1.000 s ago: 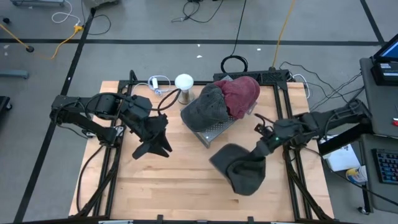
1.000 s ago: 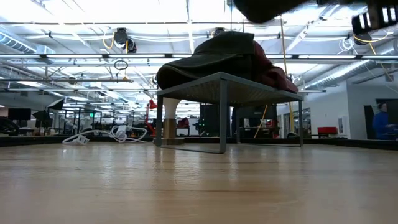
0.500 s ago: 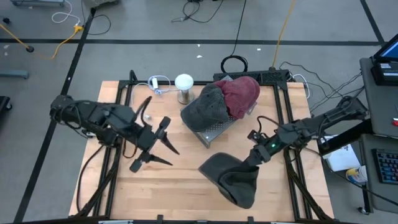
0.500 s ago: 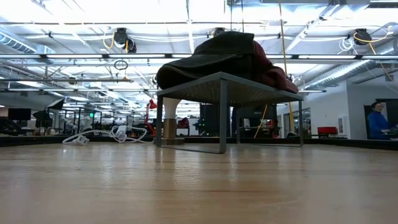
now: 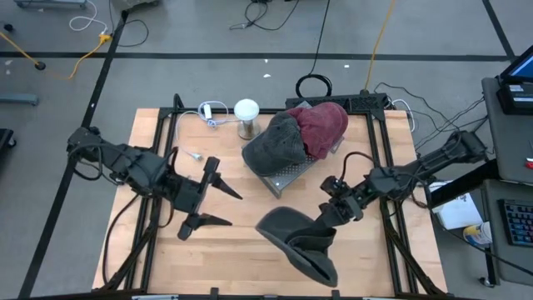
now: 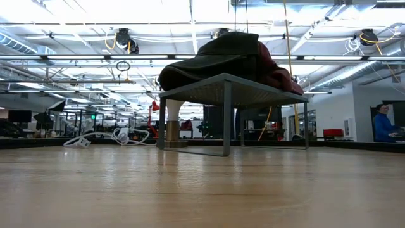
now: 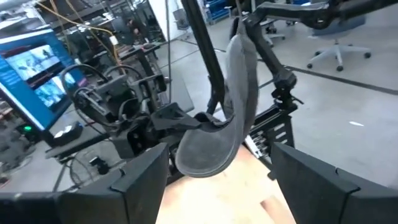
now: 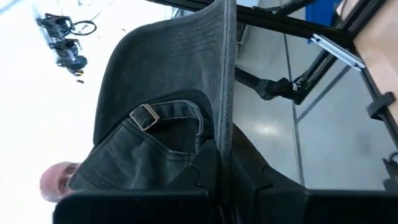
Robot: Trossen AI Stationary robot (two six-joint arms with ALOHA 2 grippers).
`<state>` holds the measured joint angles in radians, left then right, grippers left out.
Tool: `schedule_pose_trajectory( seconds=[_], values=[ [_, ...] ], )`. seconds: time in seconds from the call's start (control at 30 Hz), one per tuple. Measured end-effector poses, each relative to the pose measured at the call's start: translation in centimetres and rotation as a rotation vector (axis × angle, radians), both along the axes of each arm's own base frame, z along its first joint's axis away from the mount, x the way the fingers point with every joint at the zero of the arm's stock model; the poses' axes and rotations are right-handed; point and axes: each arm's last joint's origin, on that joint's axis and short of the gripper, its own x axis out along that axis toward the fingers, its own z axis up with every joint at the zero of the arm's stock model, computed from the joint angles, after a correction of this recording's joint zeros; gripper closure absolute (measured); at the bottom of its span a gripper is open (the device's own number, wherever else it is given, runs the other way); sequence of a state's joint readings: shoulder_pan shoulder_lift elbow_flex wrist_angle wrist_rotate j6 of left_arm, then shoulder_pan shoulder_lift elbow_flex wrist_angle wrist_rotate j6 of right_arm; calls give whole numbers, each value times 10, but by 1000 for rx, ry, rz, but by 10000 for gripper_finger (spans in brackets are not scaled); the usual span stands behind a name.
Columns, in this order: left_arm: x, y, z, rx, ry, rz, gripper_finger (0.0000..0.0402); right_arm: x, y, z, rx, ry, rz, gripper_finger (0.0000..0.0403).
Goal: Pick & Place hat
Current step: Prepare the black cap
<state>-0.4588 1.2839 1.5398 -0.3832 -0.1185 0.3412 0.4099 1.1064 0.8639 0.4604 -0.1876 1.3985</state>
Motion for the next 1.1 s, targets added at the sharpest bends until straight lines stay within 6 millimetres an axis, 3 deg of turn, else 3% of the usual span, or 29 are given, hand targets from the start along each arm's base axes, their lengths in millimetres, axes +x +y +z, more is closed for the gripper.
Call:
schedule_pose_trajectory(
  seconds=[0.1, 0.37, 0.77, 0.9, 1.1],
  values=[
    [0, -4, -1, 7, -1, 19, 118, 5, 2, -1, 7, -29, -3, 395],
    [22, -25, -16, 72, -8, 24, 139, 18, 3, -3, 35, -100, -26, 395],
    [50, -40, -25, -71, -43, 67, 155, 20, 2, -3, 40, -113, -26, 395],
    [50, -38, -20, -177, -60, 79, 199, 19, 2, -3, 43, -114, -22, 395],
    [49, -39, -11, -252, -119, 20, 309, 19, 3, -3, 43, -112, 0, 393]
  ],
)
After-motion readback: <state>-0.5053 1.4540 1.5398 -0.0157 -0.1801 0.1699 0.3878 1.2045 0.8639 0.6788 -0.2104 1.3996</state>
